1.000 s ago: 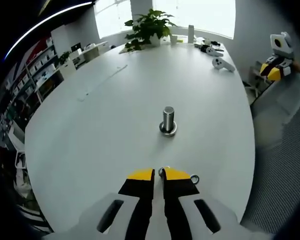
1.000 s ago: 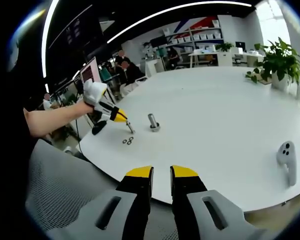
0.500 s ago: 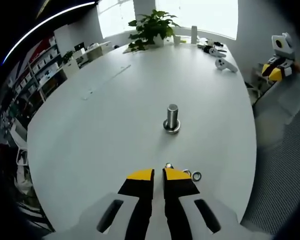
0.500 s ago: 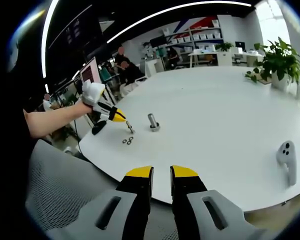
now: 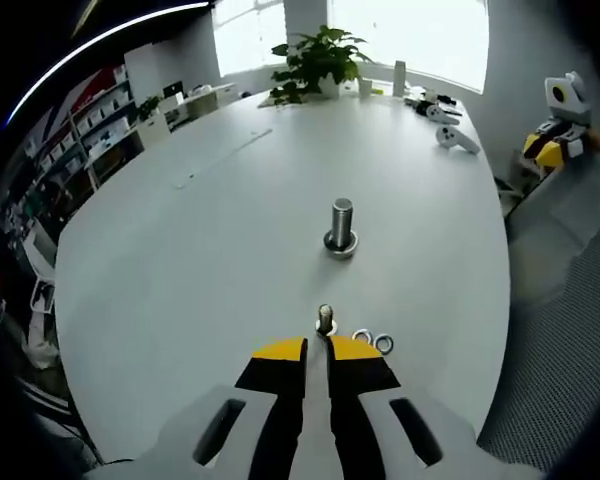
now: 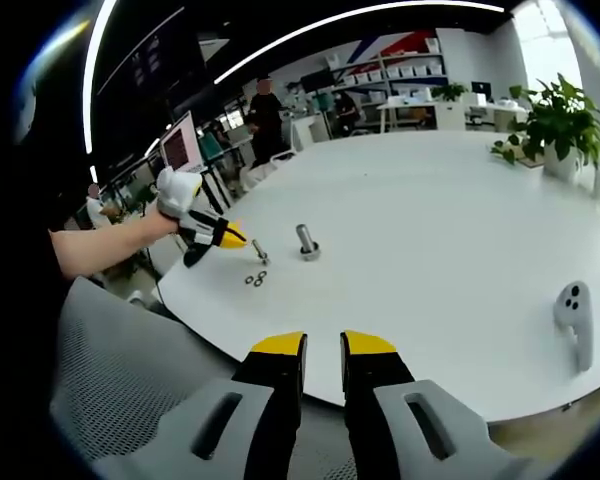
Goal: Place the washer onto the threaded stud by aligning its center hole with the stud, sliding it down to the base, and recovering from edge contact or off-axis alignment until the washer reaches the visible bottom stop.
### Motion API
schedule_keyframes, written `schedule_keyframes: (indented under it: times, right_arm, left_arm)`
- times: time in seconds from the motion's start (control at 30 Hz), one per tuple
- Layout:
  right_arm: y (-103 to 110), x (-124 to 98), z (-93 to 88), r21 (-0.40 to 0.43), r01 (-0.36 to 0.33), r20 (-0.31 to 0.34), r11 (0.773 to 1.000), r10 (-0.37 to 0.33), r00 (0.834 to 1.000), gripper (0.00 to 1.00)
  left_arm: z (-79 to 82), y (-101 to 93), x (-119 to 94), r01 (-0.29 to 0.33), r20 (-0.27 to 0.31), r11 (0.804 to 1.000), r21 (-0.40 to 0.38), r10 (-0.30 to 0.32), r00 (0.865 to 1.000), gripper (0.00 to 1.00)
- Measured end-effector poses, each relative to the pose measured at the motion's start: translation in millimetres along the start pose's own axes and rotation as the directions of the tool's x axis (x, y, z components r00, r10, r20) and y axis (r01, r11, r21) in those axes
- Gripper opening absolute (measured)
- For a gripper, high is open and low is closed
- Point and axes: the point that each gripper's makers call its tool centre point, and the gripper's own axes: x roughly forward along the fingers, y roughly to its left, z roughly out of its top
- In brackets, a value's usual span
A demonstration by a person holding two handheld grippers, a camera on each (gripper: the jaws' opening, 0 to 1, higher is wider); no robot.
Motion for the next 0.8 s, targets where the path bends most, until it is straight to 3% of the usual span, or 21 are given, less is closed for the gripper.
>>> schedule_keyframes:
  times: [0.17, 0.4, 0.8]
  right_arm:
    - [0, 0, 0.2, 0.002, -0.001, 0.0, 1.0, 0.001, 1.0, 0.16]
    - [0, 0, 0.6, 0.003, -0.001, 0.003, 1.0, 0.001, 1.0, 0.16]
    - [0, 0, 0.6, 0.006, -0.003, 0.002, 1.0, 0.003, 1.0, 0.16]
  left_arm:
    - [-1.9, 0.3, -4, -0.016, 0.031, 1.0, -0.023, 0.016, 0.999, 0.05]
    - [-12.1, -9.6, 1, -0.002, 0.029, 1.0, -0.022, 0.002, 1.0, 0.05]
    - [-30.4, -29.4, 15, 0.06, -0.028, 0.998, 0.01, -0.06, 0.998, 0.07]
